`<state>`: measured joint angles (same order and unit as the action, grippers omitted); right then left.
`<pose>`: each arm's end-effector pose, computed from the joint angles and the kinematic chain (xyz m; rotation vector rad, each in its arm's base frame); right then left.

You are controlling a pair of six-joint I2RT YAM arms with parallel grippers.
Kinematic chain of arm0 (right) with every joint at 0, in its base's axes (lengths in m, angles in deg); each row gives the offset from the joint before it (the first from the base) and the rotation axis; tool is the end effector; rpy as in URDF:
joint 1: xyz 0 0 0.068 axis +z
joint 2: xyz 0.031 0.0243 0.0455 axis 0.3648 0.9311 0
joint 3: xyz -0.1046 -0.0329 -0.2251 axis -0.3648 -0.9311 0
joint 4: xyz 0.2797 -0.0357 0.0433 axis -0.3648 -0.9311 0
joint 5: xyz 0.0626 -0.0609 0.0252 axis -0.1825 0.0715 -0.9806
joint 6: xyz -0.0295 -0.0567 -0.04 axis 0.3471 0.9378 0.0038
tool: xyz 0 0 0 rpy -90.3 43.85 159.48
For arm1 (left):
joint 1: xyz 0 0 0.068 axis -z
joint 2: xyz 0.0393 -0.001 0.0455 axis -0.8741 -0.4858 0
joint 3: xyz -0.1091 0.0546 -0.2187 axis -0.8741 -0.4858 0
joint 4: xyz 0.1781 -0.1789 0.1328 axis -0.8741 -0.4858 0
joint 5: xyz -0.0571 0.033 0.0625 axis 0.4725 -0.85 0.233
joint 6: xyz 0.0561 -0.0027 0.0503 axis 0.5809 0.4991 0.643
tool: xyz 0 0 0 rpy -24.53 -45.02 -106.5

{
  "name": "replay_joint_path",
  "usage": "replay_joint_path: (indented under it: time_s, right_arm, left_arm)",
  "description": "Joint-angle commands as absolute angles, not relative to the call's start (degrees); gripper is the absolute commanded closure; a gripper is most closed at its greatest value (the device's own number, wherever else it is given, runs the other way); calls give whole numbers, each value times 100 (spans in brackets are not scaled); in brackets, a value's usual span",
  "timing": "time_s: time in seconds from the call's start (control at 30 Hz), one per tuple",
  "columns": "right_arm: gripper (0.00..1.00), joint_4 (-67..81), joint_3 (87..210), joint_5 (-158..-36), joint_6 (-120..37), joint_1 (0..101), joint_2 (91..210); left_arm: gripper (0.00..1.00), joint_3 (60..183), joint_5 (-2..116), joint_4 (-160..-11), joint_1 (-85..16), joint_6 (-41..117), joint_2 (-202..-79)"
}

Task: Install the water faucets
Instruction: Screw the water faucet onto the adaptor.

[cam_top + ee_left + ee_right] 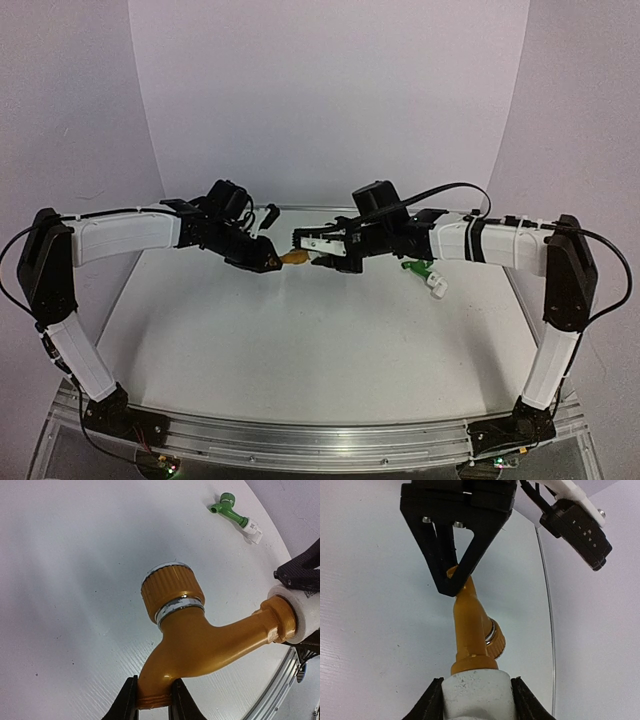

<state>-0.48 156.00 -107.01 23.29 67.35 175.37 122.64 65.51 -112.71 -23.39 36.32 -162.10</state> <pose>0.3155 0.3547 0.2253 -1.7576 1.1334 0.2055 0.3133 -0.2642 0.1994 0.6625 2.4279 -0.7446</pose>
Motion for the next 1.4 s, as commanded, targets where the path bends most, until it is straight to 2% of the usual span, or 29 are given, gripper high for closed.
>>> replay_joint_path:
  time_s: [0.0, 0.27, 0.33, 0.47, 0.6, 0.73, 0.8, 0.83, 0.9, 0.97, 1.1, 1.17, 1.27, 1.37]
  right_arm:
    - [100, 340, 15982, -10824, 535, 6763, 17629]
    - [100, 491, 16491, -11149, -3515, 6621, 17989]
    - [100, 532, 16641, -11240, -4977, 6481, 18101]
    - [100, 667, 16952, -12172, -8038, 6039, 18512]
    - [100, 2167, 16340, -13136, -11258, 5846, 18845]
    - [100, 4042, 15500, -13030, -13247, 5848, 18885]
    - [97, 4226, 15400, -12906, -13238, 5824, 18835]
    - [89, 4225, 15426, -12893, -13047, 5805, 18810]
    - [60, 4115, 15495, -12950, -12472, 5759, 18755]
    - [38, 3826, 15616, -13158, -11750, 5706, 18669]
    - [10, 2702, 15713, -13268, -9561, 5603, 18215]
    - [5, 1670, 15881, -13077, -8020, 5587, 18000]
    - [4, 341, 16148, -12339, -5803, 5620, 17617]
    - [5, 112, 15956, -11750, -4066, 5638, 17205]
  left_arm:
    - [100, 12377, 5723, -10670, -2330, 3491, -15949]
    - [100, 11529, 3736, -8784, -2258, 3392, -15441]
    - [100, 11262, 3460, -8179, -2236, 3486, -15340]
    - [100, 10933, 3324, -7386, -2210, 3711, -15253]
    - [100, 10849, 3229, -7142, -2197, 3698, -15252]
    - [100, 10658, 3160, -6970, -2174, 3680, -15156]
    - [100, 10558, 3127, -6974, -2175, 3678, -15098]
    - [100, 10504, 3079, -6976, -2174, 3661, -15051]
    - [100, 10428, 3012, -7042, -2175, 3620, -14987]
    - [100, 10412, 2985, -7205, -2182, 3554, -14940]
    - [100, 10475, 2990, -7660, -2193, 3461, -14925]
    - [100, 10573, 3034, -7951, -2202, 3398, -14952]
    - [100, 10794, 3243, -8419, -2247, 3306, -15006]
    - [100, 11176, 3554, -9143, -2307, 3203, -15158]
